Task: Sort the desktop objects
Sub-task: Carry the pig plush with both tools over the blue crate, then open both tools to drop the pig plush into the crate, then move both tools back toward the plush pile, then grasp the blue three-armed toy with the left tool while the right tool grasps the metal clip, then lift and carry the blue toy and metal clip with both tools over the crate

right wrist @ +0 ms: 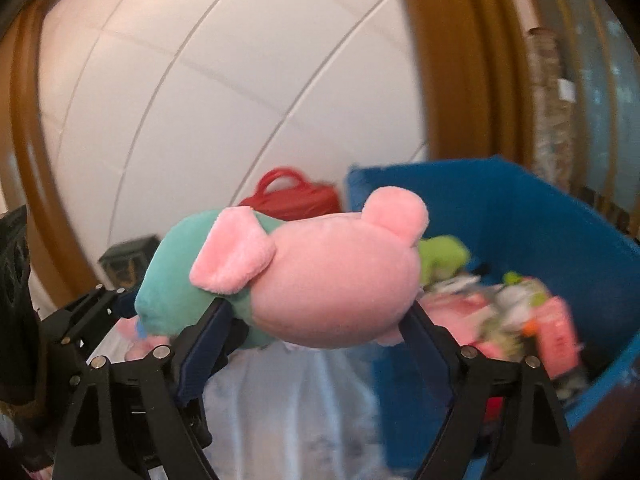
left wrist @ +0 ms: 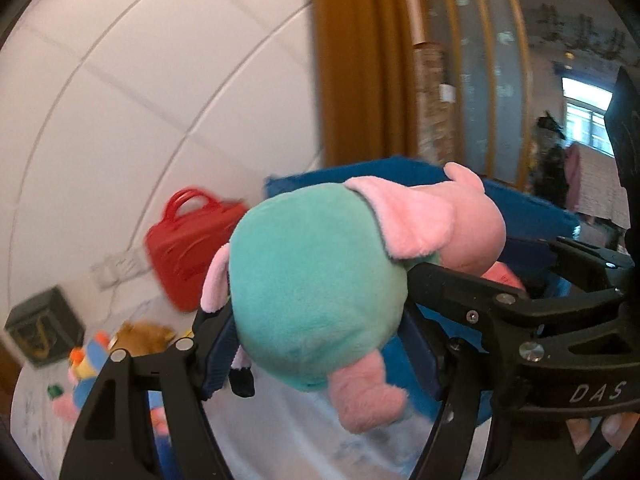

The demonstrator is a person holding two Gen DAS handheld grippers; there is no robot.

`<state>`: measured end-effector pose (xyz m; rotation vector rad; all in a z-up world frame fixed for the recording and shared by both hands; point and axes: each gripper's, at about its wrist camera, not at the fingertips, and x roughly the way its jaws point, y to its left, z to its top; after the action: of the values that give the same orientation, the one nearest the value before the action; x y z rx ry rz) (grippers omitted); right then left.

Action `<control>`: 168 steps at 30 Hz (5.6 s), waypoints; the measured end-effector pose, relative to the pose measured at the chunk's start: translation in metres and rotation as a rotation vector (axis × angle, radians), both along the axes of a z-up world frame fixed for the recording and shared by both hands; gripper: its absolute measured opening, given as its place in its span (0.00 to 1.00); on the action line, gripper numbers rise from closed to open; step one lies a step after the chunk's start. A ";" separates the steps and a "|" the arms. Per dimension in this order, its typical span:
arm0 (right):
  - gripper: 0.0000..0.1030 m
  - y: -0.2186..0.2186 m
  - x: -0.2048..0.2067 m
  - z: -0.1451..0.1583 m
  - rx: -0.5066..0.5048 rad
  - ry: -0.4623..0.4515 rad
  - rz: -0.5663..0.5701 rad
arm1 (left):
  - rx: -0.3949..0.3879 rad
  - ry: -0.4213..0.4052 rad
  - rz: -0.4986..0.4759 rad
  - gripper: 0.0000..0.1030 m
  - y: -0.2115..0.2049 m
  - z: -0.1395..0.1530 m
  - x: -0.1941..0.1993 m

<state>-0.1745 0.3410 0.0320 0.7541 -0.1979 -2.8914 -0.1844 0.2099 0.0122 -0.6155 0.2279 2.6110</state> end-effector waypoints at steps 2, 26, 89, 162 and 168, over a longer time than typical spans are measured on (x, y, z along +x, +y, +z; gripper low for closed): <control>0.83 0.025 0.003 0.008 -0.003 0.013 -0.034 | -0.003 0.011 -0.033 0.71 0.029 0.008 -0.001; 0.89 0.225 0.014 -0.011 -0.051 -0.093 -0.275 | -0.172 -0.066 -0.178 0.71 0.218 0.004 -0.005; 1.00 -0.131 -0.086 -0.112 0.103 -0.297 0.208 | 0.033 -0.450 0.612 0.78 -0.288 -0.163 -0.041; 0.36 -0.182 -0.273 -0.279 0.152 -0.495 0.146 | 0.020 -0.433 0.651 0.38 -0.308 -0.231 -0.193; 0.36 -0.188 -0.243 -0.237 0.170 -0.407 0.168 | 0.016 -0.364 0.662 0.38 -0.305 -0.195 -0.166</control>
<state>-0.4177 0.1534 -0.2055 1.3167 0.0675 -2.5907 -0.3504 -0.0952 -0.1825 -1.3265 -0.1409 3.0252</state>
